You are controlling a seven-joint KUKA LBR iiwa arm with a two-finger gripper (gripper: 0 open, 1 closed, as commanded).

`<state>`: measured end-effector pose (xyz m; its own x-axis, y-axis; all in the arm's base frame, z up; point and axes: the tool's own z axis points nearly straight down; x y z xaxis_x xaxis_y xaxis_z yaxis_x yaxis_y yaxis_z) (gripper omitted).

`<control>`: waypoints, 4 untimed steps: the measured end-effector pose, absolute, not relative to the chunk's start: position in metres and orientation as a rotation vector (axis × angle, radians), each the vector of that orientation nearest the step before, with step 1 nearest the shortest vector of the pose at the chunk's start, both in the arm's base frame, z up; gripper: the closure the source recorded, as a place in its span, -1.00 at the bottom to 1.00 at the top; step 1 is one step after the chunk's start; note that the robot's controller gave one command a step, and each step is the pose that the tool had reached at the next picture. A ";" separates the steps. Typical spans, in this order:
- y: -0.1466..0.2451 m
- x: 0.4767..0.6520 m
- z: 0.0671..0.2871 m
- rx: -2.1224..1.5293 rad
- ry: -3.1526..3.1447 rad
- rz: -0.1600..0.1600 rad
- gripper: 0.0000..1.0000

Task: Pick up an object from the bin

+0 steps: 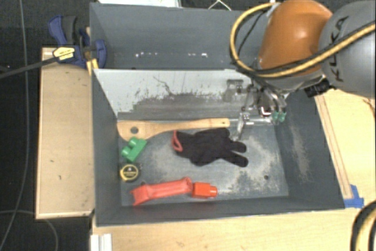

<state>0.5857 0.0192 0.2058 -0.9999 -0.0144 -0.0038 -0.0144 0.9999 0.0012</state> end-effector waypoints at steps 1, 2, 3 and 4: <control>0.019 0.586 0.206 -0.023 3.138 0.002 -1.00; 0.033 0.581 0.182 0.005 3.128 0.000 -1.00; -0.003 0.552 0.263 -0.092 3.115 -0.002 -1.00; 0.034 0.572 0.150 -0.037 3.131 0.005 -1.00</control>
Offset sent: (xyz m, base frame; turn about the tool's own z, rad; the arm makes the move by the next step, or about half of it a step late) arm -0.0152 0.0354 -0.0613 0.0210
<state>0.5724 0.0336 0.1502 -0.9997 -0.0235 -0.0107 -0.0235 0.9997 0.0032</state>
